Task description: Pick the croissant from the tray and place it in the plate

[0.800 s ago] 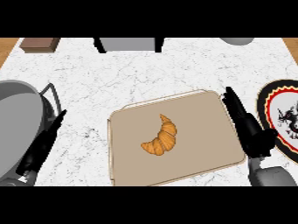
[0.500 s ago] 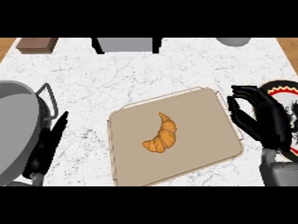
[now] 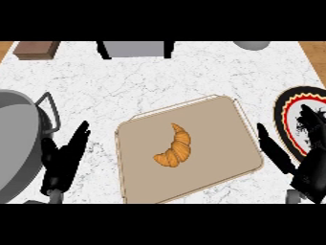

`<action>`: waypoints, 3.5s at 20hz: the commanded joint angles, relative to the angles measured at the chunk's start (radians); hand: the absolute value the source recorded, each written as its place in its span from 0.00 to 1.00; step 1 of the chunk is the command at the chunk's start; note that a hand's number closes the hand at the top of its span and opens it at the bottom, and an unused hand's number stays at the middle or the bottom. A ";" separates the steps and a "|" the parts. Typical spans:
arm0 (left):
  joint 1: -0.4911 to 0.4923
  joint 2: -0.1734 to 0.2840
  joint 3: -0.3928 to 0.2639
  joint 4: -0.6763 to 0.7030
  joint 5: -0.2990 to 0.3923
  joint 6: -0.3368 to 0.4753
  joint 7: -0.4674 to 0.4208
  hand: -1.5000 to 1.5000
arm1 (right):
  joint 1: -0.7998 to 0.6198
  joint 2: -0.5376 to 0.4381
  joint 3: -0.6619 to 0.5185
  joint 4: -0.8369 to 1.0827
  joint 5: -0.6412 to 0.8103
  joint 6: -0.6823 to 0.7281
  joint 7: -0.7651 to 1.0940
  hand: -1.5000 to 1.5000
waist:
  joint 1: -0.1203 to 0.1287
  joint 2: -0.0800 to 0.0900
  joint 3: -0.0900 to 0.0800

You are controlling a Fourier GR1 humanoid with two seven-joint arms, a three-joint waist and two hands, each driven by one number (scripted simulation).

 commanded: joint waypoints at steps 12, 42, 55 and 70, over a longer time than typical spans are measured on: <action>0.002 -0.023 0.016 -0.028 0.007 -0.020 0.016 0.50 | 0.237 -0.071 0.321 -0.377 0.529 0.442 0.646 0.00 | 0.025 0.007 -0.003; -0.065 -0.094 0.051 0.028 -0.065 -0.048 0.040 0.50 | -0.437 0.104 0.603 0.168 0.538 0.463 1.328 0.00 | 0.036 0.011 0.002; -0.011 -0.108 0.051 -0.011 -0.089 -0.066 0.039 0.50 | -0.444 0.104 0.588 0.310 0.519 0.461 1.297 0.00 | 0.031 0.009 0.002; -0.037 -0.129 0.118 0.058 -0.111 -0.105 0.009 0.50 | -0.480 0.103 0.613 0.529 0.471 0.479 1.136 1.00 | 0.026 0.009 0.002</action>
